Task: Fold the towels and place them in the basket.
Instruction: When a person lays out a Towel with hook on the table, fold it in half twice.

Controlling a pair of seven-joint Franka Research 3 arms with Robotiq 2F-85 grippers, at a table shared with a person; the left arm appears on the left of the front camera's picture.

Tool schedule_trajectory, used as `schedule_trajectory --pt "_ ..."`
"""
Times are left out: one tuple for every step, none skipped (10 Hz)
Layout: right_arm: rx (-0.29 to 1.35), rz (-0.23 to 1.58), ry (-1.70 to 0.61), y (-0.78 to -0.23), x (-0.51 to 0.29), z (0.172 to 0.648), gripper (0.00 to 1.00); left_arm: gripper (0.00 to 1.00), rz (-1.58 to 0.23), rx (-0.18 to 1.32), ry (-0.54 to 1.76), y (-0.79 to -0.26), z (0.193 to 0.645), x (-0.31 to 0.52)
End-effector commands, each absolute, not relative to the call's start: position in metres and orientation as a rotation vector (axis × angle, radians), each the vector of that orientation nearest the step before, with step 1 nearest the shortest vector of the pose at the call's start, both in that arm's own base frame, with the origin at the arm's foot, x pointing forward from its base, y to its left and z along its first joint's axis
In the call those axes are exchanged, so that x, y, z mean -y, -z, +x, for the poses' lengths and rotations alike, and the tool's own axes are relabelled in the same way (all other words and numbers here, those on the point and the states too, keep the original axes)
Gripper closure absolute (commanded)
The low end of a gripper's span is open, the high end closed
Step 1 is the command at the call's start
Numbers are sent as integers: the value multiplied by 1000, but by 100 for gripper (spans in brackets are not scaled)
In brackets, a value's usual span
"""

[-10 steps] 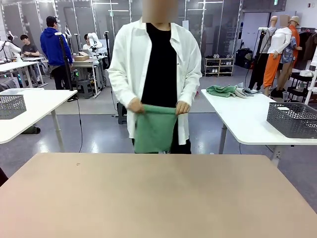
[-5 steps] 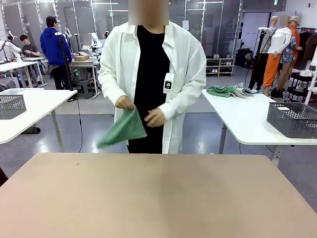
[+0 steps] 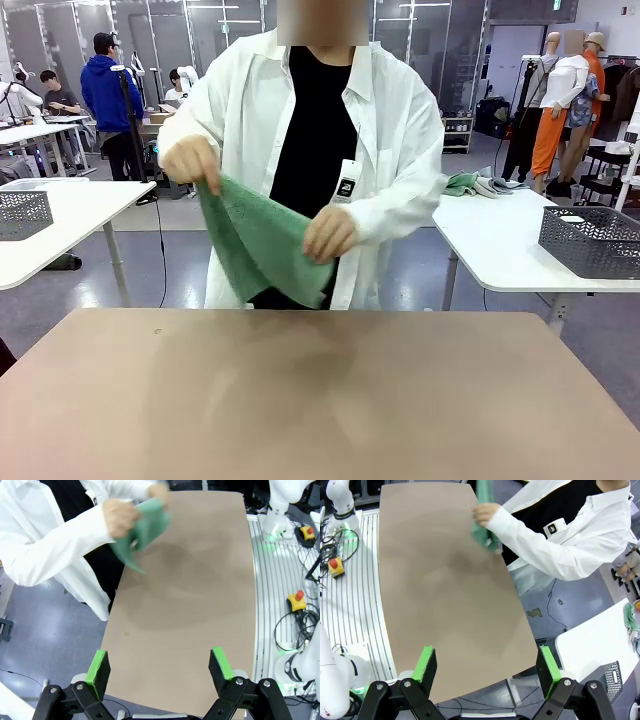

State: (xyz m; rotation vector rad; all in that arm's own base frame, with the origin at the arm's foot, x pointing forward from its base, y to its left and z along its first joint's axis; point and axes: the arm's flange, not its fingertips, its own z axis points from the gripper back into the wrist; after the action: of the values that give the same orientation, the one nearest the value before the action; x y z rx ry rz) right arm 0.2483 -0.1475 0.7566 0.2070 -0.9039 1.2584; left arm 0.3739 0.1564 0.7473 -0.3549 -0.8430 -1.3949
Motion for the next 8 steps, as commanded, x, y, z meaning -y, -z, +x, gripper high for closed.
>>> schedule_trajectory --pt "908 209 -1276 -757 147 247 0 0 -357 847 1398 -747 374 -155" --pt "908 209 -1276 -757 147 247 0 0 -357 847 1398 -747 374 -155" --pt "908 209 -1276 -757 147 247 0 0 -357 847 1398 -747 374 -155" --pt "908 209 -1276 -757 147 247 0 0 -357 847 1398 -747 374 -155" --pt "908 209 -1276 -757 147 247 0 0 -357 847 1398 -747 374 -155" --pt "908 209 -1276 -757 147 247 0 0 -357 847 1398 -747 374 -155" --pt "908 209 -1276 -757 147 247 0 0 -357 847 1398 -747 374 -155" --pt "908 209 -1276 -757 147 247 0 0 -357 847 1398 -747 374 -155"
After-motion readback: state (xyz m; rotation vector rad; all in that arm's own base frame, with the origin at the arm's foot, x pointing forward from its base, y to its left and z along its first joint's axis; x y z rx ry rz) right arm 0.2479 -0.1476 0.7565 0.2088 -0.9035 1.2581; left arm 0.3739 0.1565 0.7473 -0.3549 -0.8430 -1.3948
